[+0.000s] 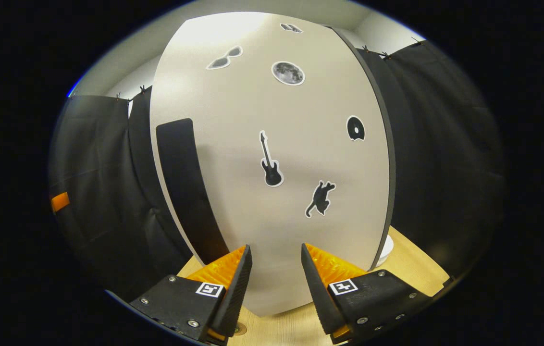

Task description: Open the cabinet door with the right hand, grasp the bottle in the cabinet with the left hand and place it on the coaster, then close the cabinet door with the right hand.

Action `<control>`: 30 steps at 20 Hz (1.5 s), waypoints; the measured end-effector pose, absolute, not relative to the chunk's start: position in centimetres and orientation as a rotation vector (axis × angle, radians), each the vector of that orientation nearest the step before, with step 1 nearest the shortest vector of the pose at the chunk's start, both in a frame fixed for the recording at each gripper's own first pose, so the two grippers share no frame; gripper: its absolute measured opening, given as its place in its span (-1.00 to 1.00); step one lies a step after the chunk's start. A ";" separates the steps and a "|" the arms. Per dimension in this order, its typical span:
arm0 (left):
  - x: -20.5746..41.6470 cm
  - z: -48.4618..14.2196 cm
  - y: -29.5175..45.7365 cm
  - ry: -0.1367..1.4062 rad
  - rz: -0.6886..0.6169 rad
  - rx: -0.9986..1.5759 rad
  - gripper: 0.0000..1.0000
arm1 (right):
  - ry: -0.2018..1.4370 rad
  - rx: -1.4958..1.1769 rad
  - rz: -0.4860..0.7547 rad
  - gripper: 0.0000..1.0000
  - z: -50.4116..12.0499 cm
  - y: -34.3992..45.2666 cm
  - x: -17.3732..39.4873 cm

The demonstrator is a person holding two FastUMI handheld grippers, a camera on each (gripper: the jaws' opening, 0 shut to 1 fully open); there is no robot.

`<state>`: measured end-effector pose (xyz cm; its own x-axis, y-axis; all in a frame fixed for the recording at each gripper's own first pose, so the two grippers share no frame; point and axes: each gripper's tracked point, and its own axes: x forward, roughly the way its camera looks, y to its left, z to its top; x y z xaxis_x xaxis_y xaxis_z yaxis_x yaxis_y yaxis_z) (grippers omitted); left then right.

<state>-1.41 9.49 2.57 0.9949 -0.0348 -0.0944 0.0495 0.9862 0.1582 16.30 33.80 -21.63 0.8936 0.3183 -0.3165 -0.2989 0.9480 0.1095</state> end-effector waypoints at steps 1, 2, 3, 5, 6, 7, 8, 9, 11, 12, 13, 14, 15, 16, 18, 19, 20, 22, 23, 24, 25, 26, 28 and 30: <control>-1.2 2.5 9.5 0.089 -0.040 0.164 0.96 | 0.339 0.059 0.329 0.31 -21.7 34.0 16.5; -1.0 2.6 9.6 0.087 -0.035 0.168 0.96 | 0.339 0.059 0.338 0.31 -21.8 34.1 16.7; -0.8 2.4 9.7 0.087 -0.031 0.171 0.96 | 0.339 0.057 0.344 0.31 -21.9 34.3 16.9; -0.5 2.2 9.3 0.089 -0.035 0.166 0.99 | 0.341 0.050 0.351 0.31 -22.1 34.4 17.2; -0.2 2.1 9.3 0.089 -0.036 0.164 0.99 | 0.341 0.046 0.354 0.31 -22.2 34.6 17.3; 0.1 2.2 9.2 0.087 -0.035 0.164 0.99 | 0.342 0.044 0.356 0.31 -22.3 34.6 17.5; 0.4 2.3 9.3 0.084 -0.032 0.167 0.96 | 0.344 0.046 0.357 0.31 -22.3 34.7 17.7; 0.7 2.4 9.4 0.080 -0.026 0.171 0.96 | 0.343 0.047 0.359 0.31 -22.4 34.8 17.9; 1.1 2.5 9.4 0.074 -0.019 0.174 0.96 | 0.346 0.052 0.362 0.31 -22.6 35.1 18.2; 1.3 2.4 9.4 0.073 -0.018 0.175 0.97 | 0.348 0.054 0.364 0.31 -22.7 35.2 18.3; 1.5 2.5 9.4 0.072 -0.016 0.176 0.98 | 0.347 0.055 0.366 0.31 -22.7 35.3 18.4; 1.8 2.5 9.4 0.071 -0.014 0.175 0.99 | 0.345 0.051 0.367 0.31 -22.6 35.4 18.4; 2.0 2.5 9.4 0.069 -0.013 0.175 0.99 | 0.342 0.048 0.367 0.31 -22.7 35.4 18.4; 2.4 2.5 9.5 0.069 -0.010 0.174 0.99 | 0.340 0.044 0.368 0.31 -22.6 35.4 18.3; 2.9 2.3 9.6 0.071 -0.006 0.173 0.98 | 0.339 0.043 0.372 0.31 -22.7 35.6 18.4; 3.1 2.2 9.7 0.072 -0.004 0.172 0.97 | 0.341 0.045 0.374 0.31 -22.7 35.6 18.5; 3.4 2.1 9.7 0.074 -0.002 0.173 0.96 | 0.343 0.045 0.375 0.31 -22.8 35.7 18.5; 3.9 1.9 9.8 0.078 0.001 0.176 0.94 | 0.348 0.043 0.375 0.31 -23.2 35.8 18.8; 4.2 1.8 9.8 0.079 0.003 0.178 0.94 | 0.351 0.042 0.373 0.31 -23.3 35.8 18.9; 4.4 1.8 10.0 0.081 0.006 0.180 0.95 | 0.358 0.043 0.369 0.31 -23.6 35.8 19.1; 4.6 1.9 9.9 0.082 0.008 0.181 0.95 | 0.352 0.046 0.371 0.31 -23.6 36.0 19.3; 4.9 1.7 10.0 0.084 0.007 0.182 0.95 | 0.351 0.041 0.372 0.31 -23.7 36.1 19.1; 5.2 1.6 9.9 0.088 0.005 0.180 0.96 | 0.348 0.020 0.367 0.37 -23.8 36.3 18.7; 5.2 1.6 10.0 0.091 0.008 0.181 0.96 | 0.338 -0.010 0.353 0.37 -23.9 36.5 18.7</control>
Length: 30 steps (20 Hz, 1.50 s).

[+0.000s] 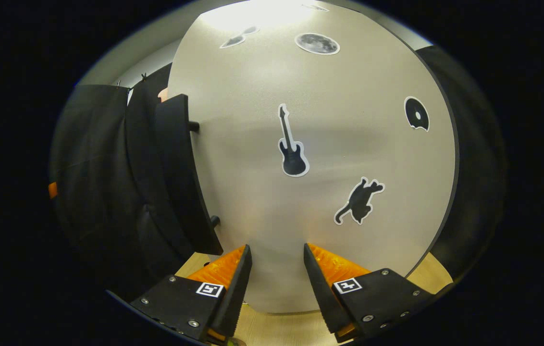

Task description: Open the cabinet door with the right hand, grasp the bottle in the cabinet with the left hand and place it on the coaster, then close the cabinet door with the right hand.

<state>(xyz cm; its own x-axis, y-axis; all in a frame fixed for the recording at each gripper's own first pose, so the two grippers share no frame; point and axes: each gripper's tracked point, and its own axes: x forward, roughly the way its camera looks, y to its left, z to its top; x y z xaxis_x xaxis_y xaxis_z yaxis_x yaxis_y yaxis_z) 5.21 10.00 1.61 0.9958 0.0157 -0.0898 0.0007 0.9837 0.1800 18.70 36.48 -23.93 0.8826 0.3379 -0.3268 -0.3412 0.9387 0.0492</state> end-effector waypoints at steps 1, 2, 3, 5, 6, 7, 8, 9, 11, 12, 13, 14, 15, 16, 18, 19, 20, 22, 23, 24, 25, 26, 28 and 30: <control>5.3 1.5 10.0 0.092 0.009 0.182 0.99 | 0.335 -0.016 0.348 0.36 -23.9 36.5 18.7; 5.4 1.5 10.0 0.093 0.008 0.183 0.99 | 0.334 -0.017 0.344 0.36 -23.9 36.5 18.7; 5.5 1.5 10.0 0.093 0.008 0.183 0.96 | 0.333 -0.015 0.342 0.37 -23.9 36.5 18.7; 5.7 1.5 10.0 0.093 0.010 0.184 0.95 | 0.333 -0.004 0.336 0.37 -23.8 36.5 18.7; 5.7 1.5 10.0 0.093 0.011 0.183 0.95 | 0.337 -0.002 0.326 0.37 -23.8 36.4 18.6; 5.7 1.5 10.0 0.094 0.009 0.182 0.94 | 0.330 -0.003 0.320 0.37 -23.8 36.5 18.9; 5.8 1.5 10.0 0.094 0.008 0.182 0.96 | 0.330 -0.012 0.315 0.35 -23.9 36.4 18.9; 5.9 1.5 10.0 0.095 0.007 0.181 0.96 | 0.322 -0.025 0.312 0.34 -23.9 36.4 19.0; 6.0 1.5 9.9 0.100 0.003 0.179 0.99 | 0.325 -0.035 0.310 0.33 -24.0 36.3 19.0; 6.0 1.5 9.8 0.100 -0.002 0.179 0.99 | 0.334 -0.032 0.309 0.33 -24.0 36.3 18.9; 6.0 1.7 9.6 0.098 -0.005 0.177 0.99 | 0.336 -0.029 0.308 0.33 -23.8 36.1 18.9; 6.1 1.7 9.5 0.095 -0.009 0.175 0.96 | 0.330 -0.030 0.308 0.33 -23.3 35.8 18.7; 6.3 1.9 9.1 0.093 -0.014 0.172 0.94 | 0.322 -0.035 0.304 0.33 -22.7 35.2 18.4; 6.4 2.1 8.5 0.090 -0.020 0.168 0.94 | 0.313 -0.040 0.300 0.32 -22.0 34.5 18.0; 6.3 2.5 7.4 0.085 -0.033 0.162 0.94 | 0.299 -0.037 0.299 0.33 -20.2 33.0 17.1; 6.2 2.8 6.8 0.082 -0.038 0.159 0.94 | 0.292 -0.032 0.298 0.33 -19.1 32.1 16.5; 6.0 3.1 6.2 0.077 -0.044 0.156 0.96 | 0.282 -0.028 0.296 0.33 -17.9 31.1 16.1; 5.6 3.9 4.7 0.066 -0.058 0.149 0.94 | 0.253 -0.024 0.295 0.32 -15.0 29.2 14.9; 5.4 4.4 4.0 0.058 -0.065 0.147 0.96 | 0.234 -0.025 0.293 0.33 -13.4 28.1 14.3; 5.2 5.0 3.4 0.048 -0.069 0.147 0.96 | 0.212 -0.029 0.290 0.32 -11.7 27.1 13.7; 5.0 5.6 2.8 0.040 -0.071 0.149 0.94 | 0.190 -0.034 0.289 0.32 -9.9 26.0 13.1; 4.8 5.9 2.2 0.035 -0.071 0.150 0.96 | 0.170 -0.037 0.287 0.32 -8.3 25.1 12.5; 4.4 6.7 0.8 0.028 -0.077 0.140 0.99 | 0.124 -0.047 0.276 0.32 -4.9 23.0 11.1; 4.0 7.4 -0.4 0.019 -0.086 0.113 0.98 | 0.076 -0.058 0.268 0.32 -1.7 21.0 9.7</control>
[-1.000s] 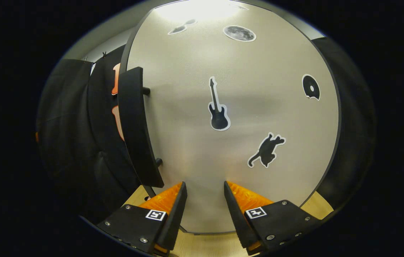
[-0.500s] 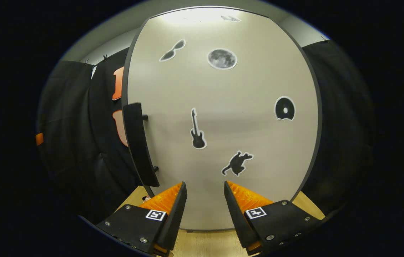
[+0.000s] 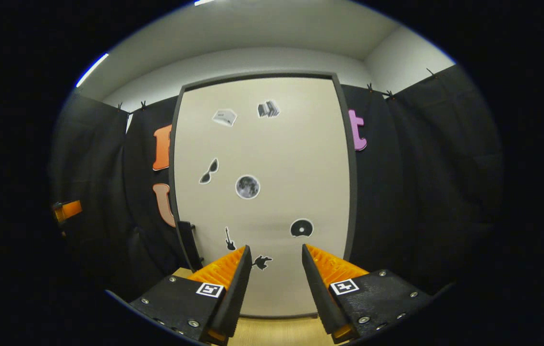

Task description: Open the cabinet door with the right hand, grasp the bottle in the cabinet with the left hand and place it on the coaster, then close the cabinet door with the right hand.

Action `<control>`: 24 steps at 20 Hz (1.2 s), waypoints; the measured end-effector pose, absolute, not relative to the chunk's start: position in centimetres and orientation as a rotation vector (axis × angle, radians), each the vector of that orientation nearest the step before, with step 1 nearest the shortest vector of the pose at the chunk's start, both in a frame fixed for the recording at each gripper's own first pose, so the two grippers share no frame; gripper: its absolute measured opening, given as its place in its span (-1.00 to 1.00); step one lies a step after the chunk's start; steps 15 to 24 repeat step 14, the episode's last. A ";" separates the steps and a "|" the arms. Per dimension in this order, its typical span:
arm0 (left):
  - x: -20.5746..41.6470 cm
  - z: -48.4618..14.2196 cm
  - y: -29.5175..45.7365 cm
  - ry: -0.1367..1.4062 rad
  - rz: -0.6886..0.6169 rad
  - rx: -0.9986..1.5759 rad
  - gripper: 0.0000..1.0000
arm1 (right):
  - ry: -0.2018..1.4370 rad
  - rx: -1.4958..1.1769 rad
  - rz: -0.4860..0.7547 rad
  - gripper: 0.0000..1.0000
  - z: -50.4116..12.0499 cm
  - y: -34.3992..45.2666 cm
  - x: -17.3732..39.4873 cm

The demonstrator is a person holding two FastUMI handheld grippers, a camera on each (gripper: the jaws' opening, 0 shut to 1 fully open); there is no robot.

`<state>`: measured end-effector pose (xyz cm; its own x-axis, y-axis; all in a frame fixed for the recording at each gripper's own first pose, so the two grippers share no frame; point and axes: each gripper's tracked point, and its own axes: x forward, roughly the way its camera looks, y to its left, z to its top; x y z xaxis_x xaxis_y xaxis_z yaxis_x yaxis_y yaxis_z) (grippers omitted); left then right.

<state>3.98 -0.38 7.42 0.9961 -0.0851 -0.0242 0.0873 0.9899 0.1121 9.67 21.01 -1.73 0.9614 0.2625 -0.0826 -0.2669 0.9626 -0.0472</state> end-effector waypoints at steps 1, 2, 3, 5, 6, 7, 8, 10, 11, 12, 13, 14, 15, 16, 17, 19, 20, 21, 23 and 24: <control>3.9 7.8 -1.0 0.013 -0.088 0.102 0.97 | 0.053 -0.061 0.265 0.32 -0.1 20.0 8.9; 3.7 8.3 -1.3 0.006 -0.086 0.098 0.96 | 0.032 -0.063 0.263 0.32 1.3 19.1 8.1; 3.5 8.7 -1.6 -0.004 -0.080 0.099 0.96 | 0.012 -0.065 0.262 0.32 2.7 18.2 7.4; 3.1 9.6 -2.0 -0.025 -0.068 0.104 0.94 | -0.019 -0.063 0.256 0.31 5.0 16.4 6.1; 3.0 9.9 -2.3 -0.035 -0.065 0.104 0.97 | -0.031 -0.059 0.257 0.32 6.0 15.6 5.4; 2.8 10.2 -2.7 -0.044 -0.061 0.103 0.96 | -0.041 -0.057 0.257 0.32 6.6 14.9 4.8; 2.5 10.5 -3.0 -0.051 -0.057 0.101 0.96 | -0.048 -0.060 0.250 0.32 7.1 14.0 4.5; 2.2 11.0 -3.6 -0.062 -0.053 0.103 0.93 | -0.054 -0.069 0.240 0.32 7.5 12.8 4.2; 1.9 11.1 -3.9 -0.065 -0.049 0.108 0.92 | -0.050 -0.068 0.240 0.32 7.5 12.3 4.0; 1.7 11.3 -4.3 -0.070 -0.049 0.111 0.86 | -0.048 -0.063 0.242 0.32 7.6 12.0 4.1; 1.5 11.5 -4.7 -0.075 -0.049 0.113 0.87 | -0.048 -0.061 0.241 0.32 7.6 11.5 4.1; 1.1 11.6 -5.1 -0.080 -0.050 0.115 0.87 | -0.048 -0.061 0.240 0.32 7.6 11.1 4.3; 1.1 11.6 -5.1 -0.080 -0.050 0.115 0.87 | -0.048 -0.061 0.240 0.32 7.6 11.1 4.3; 1.1 11.6 -5.1 -0.080 -0.050 0.115 0.87 | -0.048 -0.061 0.240 0.32 7.6 11.1 4.3; 1.1 11.6 -5.1 -0.080 -0.050 0.115 0.87 | -0.048 -0.061 0.240 0.32 7.6 11.1 4.3; 1.1 11.6 -5.1 -0.080 -0.050 0.115 0.87 | -0.048 -0.061 0.240 0.32 7.6 11.1 4.3; 1.1 11.6 -5.1 -0.080 -0.050 0.115 0.87 | -0.048 -0.061 0.240 0.32 7.6 11.1 4.3; 1.1 11.6 -5.1 -0.080 -0.050 0.115 0.87 | -0.048 -0.061 0.240 0.32 7.6 11.1 4.3; 1.1 11.6 -5.1 -0.080 -0.050 0.115 0.87 | -0.048 -0.061 0.240 0.32 7.6 11.1 4.3; 1.1 11.6 -5.1 -0.080 -0.050 0.115 0.87 | -0.048 -0.061 0.240 0.32 7.6 11.1 4.3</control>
